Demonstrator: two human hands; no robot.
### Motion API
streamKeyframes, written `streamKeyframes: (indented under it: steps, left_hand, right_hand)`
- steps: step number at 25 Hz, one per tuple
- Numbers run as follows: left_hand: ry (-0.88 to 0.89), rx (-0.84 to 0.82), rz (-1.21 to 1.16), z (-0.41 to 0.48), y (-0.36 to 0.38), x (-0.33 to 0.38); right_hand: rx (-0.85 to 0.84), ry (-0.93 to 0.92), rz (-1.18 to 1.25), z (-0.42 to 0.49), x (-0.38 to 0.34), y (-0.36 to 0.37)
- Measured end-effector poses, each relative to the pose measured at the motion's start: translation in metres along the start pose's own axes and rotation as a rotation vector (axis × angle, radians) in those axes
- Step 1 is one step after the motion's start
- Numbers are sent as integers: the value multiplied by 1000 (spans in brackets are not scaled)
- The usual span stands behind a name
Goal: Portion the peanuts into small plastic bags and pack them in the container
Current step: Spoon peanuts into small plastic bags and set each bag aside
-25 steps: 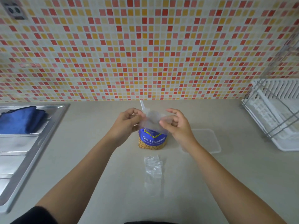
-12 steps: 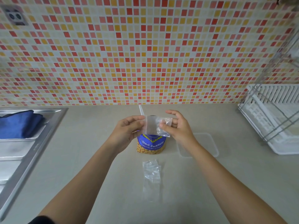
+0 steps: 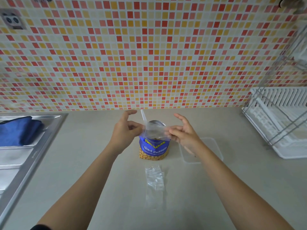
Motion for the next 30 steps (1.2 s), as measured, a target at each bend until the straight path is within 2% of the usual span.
streamKeyframes:
  steps: [3, 5, 7, 9, 13, 16, 23, 25, 28, 30]
  left_hand:
    - [2, -43, 16, 3, 2, 2]
    - [6, -85, 18, 4, 7, 7]
    - [11, -106, 10, 3, 13, 11]
    - [12, -100, -14, 1, 19, 13]
    - [12, -78, -16, 1, 25, 11]
    - [8, -72, 4, -1, 26, 10]
    - [-52, -125, -85, 5, 35, 7]
    - [-62, -34, -59, 10, 30, 8]
    - [-133, 231, 143, 32, 5, 5]
    - [-230, 232, 285, 49, -3, 0]
  right_hand:
    - [98, -193, -489, -4, -16, -2]
    - [15, -339, -764, -10, -31, 14]
    - [-32, -403, -941, -10, -36, 30]
    - [-2, -429, -1011, -6, -34, 38]
    - [48, -464, -985, -3, -29, 38]
    - [17, -467, -924, -3, -30, 37]
    - [23, -433, -654, -3, -34, 24]
    - [2, -395, -642, -1, -32, 15]
    - [28, -264, -562, 8, -24, -1]
    - [73, -198, -491, 13, -20, -12]
Point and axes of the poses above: each hand's wrist, its own z-axis towards the middle knuckle, its own y-axis out of the palm, x = y × z, the point moved 7 cm from there along z, towards the middle knuckle, and after that the axes turned 2 degrees about -x, right-handed, at the moved point
